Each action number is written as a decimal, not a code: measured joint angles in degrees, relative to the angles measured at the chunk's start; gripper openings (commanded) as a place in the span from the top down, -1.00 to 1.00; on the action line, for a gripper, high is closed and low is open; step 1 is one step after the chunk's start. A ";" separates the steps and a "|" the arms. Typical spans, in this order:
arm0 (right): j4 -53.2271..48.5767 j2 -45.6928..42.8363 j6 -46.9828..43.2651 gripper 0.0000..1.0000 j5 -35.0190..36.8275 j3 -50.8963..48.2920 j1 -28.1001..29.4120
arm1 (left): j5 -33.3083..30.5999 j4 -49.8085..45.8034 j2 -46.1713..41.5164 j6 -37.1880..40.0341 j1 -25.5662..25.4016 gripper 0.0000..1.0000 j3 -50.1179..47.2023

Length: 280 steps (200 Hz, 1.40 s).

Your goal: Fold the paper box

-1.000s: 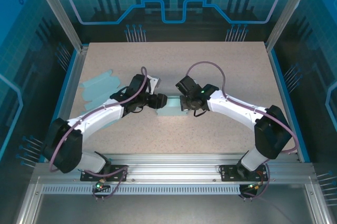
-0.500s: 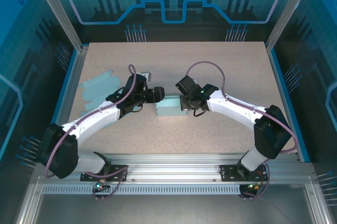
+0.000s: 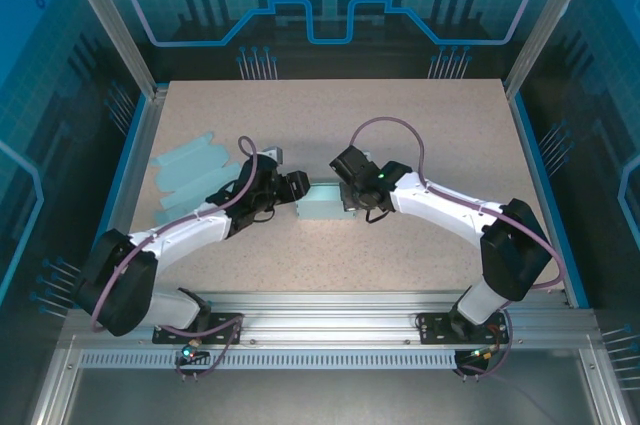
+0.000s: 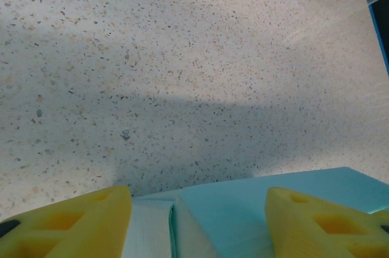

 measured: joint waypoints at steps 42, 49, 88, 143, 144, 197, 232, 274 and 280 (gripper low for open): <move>-0.13 0.00 -0.24 0.49 1.11 0.00 0.13 | 0.02 7.48 0.72 -2.95 0.00 -0.08 -3.65; -0.13 0.00 -0.24 0.48 1.29 0.00 0.13 | 0.02 8.41 0.83 -3.32 -0.02 -0.07 -4.13; -0.20 0.00 -0.24 0.37 1.51 0.00 0.13 | -0.04 13.94 2.05 -4.87 -0.22 -0.02 -6.64; -0.52 -1.86 -0.20 0.12 0.57 -0.98 0.15 | -1.57 18.97 3.34 -6.34 -1.09 0.00 -8.46; -0.52 -1.92 -0.22 0.11 0.52 -1.01 0.15 | -1.57 19.02 3.39 -6.34 -1.11 0.00 -8.44; 0.85 -7.30 0.72 -0.16 -2.73 -1.01 -0.07 | -2.54 20.92 4.46 -6.36 -1.68 0.01 -8.46; 2.73 -8.24 2.47 -0.15 -5.11 -0.96 -2.71 | -2.62 20.92 4.46 -6.36 -1.73 0.00 -8.46; 5.97 -6.43 4.63 -0.13 -9.46 -1.22 -7.13 | -2.62 20.87 4.46 -6.36 -1.73 0.00 -8.46; 6.62 -6.08 4.81 -0.13 -10.12 -1.57 -7.50 | -2.62 20.87 4.46 -6.36 -1.73 0.00 -8.46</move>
